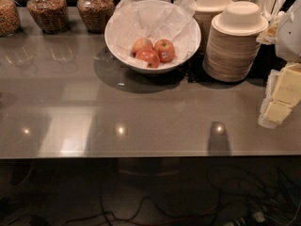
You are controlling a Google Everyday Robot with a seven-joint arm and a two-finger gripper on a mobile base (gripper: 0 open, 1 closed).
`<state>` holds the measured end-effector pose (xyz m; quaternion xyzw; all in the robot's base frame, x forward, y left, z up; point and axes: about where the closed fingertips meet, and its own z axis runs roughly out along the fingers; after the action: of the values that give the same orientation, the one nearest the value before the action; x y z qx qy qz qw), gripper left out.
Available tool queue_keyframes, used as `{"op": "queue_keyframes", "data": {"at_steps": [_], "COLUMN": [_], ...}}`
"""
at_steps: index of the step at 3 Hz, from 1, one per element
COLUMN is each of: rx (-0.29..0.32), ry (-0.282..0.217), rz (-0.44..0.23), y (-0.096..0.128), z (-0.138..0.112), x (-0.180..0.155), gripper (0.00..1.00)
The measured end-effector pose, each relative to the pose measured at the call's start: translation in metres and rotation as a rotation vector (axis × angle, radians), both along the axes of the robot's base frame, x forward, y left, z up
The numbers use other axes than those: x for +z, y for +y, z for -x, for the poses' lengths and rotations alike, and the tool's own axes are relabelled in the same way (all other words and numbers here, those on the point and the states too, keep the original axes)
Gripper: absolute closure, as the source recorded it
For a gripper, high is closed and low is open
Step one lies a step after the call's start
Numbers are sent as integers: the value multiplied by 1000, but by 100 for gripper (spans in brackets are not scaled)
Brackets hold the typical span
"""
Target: Pick apple from white bowl
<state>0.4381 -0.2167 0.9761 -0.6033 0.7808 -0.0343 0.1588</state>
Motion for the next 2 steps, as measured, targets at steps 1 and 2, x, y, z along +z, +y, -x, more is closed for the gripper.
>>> {"op": "queue_keyframes", "data": {"at_steps": [1, 2], "rx": [0, 10], "ry": [0, -60], "rz": [0, -80], "y": [0, 5], "z": [0, -12], "x": [0, -1], "gripper": [0, 0]}}
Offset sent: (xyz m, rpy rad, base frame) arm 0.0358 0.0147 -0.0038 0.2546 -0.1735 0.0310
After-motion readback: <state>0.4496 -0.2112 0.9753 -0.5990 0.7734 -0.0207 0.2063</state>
